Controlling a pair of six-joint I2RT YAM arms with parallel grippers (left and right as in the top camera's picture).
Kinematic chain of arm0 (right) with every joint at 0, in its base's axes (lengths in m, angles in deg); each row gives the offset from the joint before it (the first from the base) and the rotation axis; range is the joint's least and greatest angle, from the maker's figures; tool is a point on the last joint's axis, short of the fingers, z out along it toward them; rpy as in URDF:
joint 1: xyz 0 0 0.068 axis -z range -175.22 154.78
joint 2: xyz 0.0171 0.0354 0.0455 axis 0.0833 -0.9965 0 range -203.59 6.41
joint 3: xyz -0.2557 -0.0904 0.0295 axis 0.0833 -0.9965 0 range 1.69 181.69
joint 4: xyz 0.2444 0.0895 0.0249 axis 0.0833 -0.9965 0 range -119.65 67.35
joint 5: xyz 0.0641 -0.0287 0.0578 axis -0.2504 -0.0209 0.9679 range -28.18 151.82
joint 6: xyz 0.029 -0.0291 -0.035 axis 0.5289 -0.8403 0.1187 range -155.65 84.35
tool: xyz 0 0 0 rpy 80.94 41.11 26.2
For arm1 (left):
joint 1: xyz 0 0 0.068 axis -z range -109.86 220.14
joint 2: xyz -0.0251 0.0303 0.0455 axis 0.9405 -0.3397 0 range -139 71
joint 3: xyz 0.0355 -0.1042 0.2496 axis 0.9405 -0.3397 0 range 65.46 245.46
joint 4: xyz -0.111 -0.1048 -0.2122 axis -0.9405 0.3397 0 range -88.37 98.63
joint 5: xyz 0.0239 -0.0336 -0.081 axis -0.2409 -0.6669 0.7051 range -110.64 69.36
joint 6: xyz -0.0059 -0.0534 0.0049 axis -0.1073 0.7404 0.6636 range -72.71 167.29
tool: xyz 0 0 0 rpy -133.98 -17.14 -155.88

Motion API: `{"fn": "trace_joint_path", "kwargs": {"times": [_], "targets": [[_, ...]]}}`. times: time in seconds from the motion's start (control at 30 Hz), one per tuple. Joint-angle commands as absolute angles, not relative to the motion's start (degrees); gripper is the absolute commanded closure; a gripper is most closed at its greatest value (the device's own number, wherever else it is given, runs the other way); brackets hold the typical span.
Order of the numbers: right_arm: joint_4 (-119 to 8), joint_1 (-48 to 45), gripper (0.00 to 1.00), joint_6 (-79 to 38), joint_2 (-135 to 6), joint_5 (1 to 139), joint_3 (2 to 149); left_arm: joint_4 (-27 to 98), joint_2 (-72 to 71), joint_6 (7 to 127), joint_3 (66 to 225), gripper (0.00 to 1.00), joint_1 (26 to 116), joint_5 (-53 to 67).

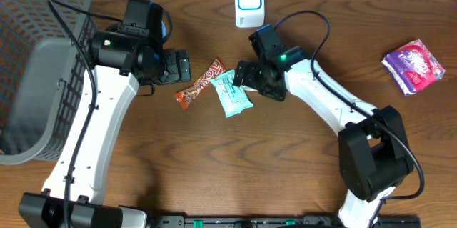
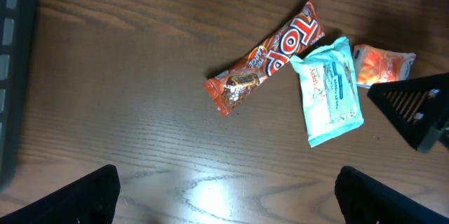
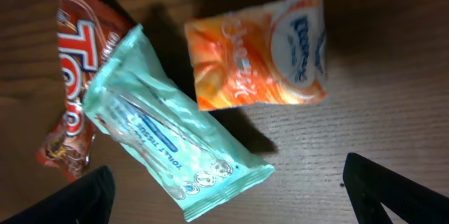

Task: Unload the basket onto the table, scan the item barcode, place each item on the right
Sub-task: 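Move the right gripper to the orange Kleenex pack, then grasp the Kleenex pack with the right gripper and lift it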

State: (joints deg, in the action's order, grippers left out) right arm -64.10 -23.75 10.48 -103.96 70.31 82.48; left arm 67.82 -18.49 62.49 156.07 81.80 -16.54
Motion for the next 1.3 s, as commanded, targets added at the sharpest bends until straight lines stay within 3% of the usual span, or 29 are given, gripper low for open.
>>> {"fn": "trace_joint_path", "kwargs": {"times": [0.0, 0.43, 0.8, 1.07, 1.27], "targets": [[-63.05, -24.39, 0.01, 13.85, -102.47, 69.22, 80.8, 68.06, -18.62, 62.8, 155.77, 0.02, 81.56, -17.07], [-53.26, -24.89, 0.02, 26.31, -102.47, 70.05, 70.66, 68.04, -18.62, 62.8, 155.77, 0.02, 81.56, -17.04], [-43.4, -23.29, 0.04, 29.28, -102.47, 71.56, 68.21, 68.06, -18.62, 62.8, 155.77, 0.02, 81.56, -17.07], [-41.72, -19.56, 0.28, 29.0, -102.47, 69.61, 68.21, 68.06, -18.62, 62.8, 155.77, 0.02, 81.56, -17.04], [-41.96, -19.62, 0.34, 29.04, -102.47, 69.68, 68.19, 68.06, -18.62, 62.8, 155.77, 0.02, 81.56, -17.04]]}}
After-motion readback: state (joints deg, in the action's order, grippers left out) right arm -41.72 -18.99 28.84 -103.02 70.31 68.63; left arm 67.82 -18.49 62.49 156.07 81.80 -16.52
